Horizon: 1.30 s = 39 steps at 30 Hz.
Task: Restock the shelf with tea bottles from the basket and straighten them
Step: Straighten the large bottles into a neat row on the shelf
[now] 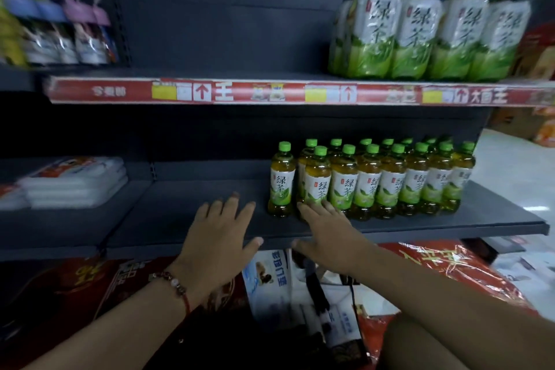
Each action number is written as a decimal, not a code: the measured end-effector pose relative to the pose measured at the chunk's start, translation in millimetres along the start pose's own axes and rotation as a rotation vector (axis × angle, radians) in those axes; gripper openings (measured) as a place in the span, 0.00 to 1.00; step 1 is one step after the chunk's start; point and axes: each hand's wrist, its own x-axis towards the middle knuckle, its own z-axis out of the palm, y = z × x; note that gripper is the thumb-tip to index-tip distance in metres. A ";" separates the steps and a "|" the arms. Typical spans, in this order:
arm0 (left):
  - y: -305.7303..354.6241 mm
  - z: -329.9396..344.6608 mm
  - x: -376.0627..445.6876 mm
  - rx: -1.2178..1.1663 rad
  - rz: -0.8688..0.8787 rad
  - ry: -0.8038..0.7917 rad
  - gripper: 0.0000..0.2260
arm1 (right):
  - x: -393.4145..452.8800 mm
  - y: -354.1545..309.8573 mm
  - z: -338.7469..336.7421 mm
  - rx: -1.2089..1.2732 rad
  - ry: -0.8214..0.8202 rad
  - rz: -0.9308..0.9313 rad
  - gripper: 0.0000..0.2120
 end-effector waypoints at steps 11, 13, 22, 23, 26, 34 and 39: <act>-5.3 -117.1 -3.8 0.094 0.028 0.121 0.32 | -33.8 -31.2 -110.7 -0.005 0.158 -0.029 0.39; 0.0 -139.8 3.5 0.082 0.047 0.142 0.32 | -42.8 -29.1 -134.8 0.009 0.192 -0.021 0.39; 48.3 -229.3 101.7 0.032 0.183 0.356 0.32 | -52.3 21.7 -261.1 0.014 0.363 0.076 0.37; 54.1 -235.0 117.0 0.031 0.193 0.362 0.32 | -47.7 29.0 -271.4 0.016 0.379 0.089 0.38; 69.8 -246.3 163.3 0.044 0.223 0.378 0.32 | -29.7 49.0 -295.8 0.000 0.404 0.120 0.38; 91.7 -249.9 275.6 -0.140 0.194 0.366 0.36 | 45.3 95.7 -338.1 -0.007 0.477 0.154 0.36; 92.8 -230.6 326.8 -0.454 0.113 0.265 0.49 | 97.7 108.5 -360.4 0.214 0.572 0.122 0.35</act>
